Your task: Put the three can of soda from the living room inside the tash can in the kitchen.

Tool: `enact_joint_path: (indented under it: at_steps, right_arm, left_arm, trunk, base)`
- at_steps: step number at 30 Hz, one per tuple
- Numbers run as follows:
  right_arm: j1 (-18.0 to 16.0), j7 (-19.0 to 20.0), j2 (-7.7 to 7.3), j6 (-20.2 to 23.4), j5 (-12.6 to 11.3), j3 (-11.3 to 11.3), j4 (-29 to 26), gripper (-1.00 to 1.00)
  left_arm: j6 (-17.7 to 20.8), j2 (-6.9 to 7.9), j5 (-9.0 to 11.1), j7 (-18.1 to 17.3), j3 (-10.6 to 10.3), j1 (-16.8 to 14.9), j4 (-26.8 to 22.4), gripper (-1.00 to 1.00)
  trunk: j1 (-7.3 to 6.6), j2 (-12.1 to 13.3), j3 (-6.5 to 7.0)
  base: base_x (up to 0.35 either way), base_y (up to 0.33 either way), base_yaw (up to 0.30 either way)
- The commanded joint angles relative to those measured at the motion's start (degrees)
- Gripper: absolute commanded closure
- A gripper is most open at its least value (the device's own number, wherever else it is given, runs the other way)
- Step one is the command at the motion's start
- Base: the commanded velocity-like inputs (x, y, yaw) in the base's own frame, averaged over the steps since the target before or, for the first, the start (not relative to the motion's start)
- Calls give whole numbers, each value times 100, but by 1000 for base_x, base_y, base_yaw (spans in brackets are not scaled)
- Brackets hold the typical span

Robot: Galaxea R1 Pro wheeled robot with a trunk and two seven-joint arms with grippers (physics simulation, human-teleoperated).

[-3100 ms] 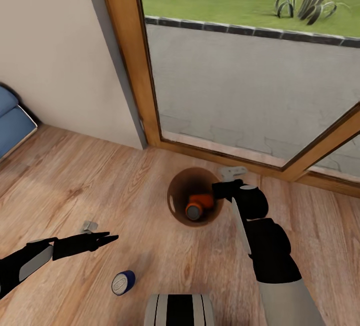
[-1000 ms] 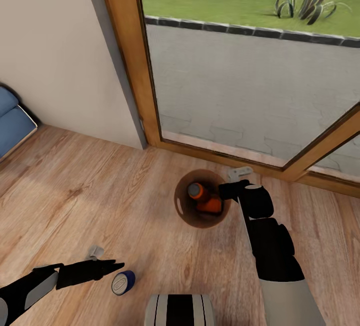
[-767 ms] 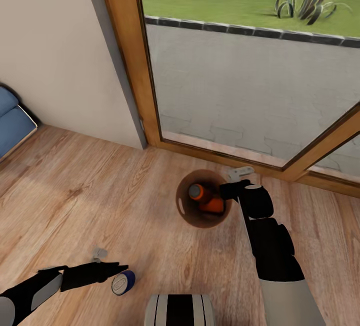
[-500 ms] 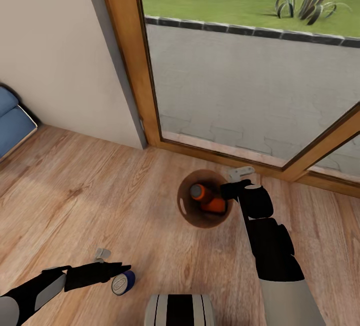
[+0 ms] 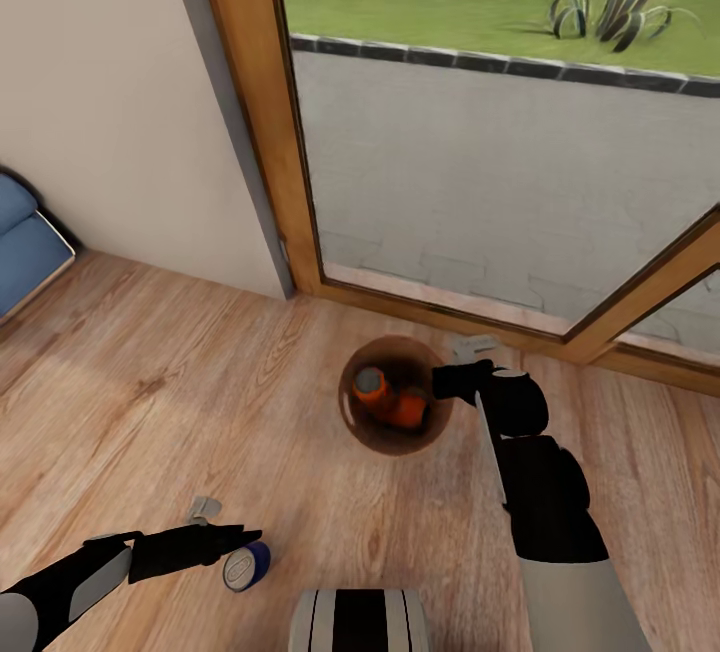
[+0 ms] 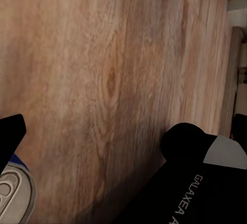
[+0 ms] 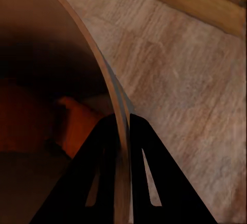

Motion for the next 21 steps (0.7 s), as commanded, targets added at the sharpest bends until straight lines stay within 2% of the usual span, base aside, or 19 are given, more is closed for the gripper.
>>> enact_joint_path:
  at_steps: [1, 21]
  right_arm:
    - [0, 31, 6, 40, -463, 7, -1, 100]
    - [-3, 31, 6, 40, -463, 4, -2, 100]
  left_arm:
    - [-1, -1, 1, -1, -3, -1, 2, -100]
    - [-1, -1, 1, 0, -3, -1, 11, -100]
  trunk:
    - [-1, 0, 7]
    - [-1, 0, 102]
  base:
    - [0, 0, 0]
    - [0, 0, 0]
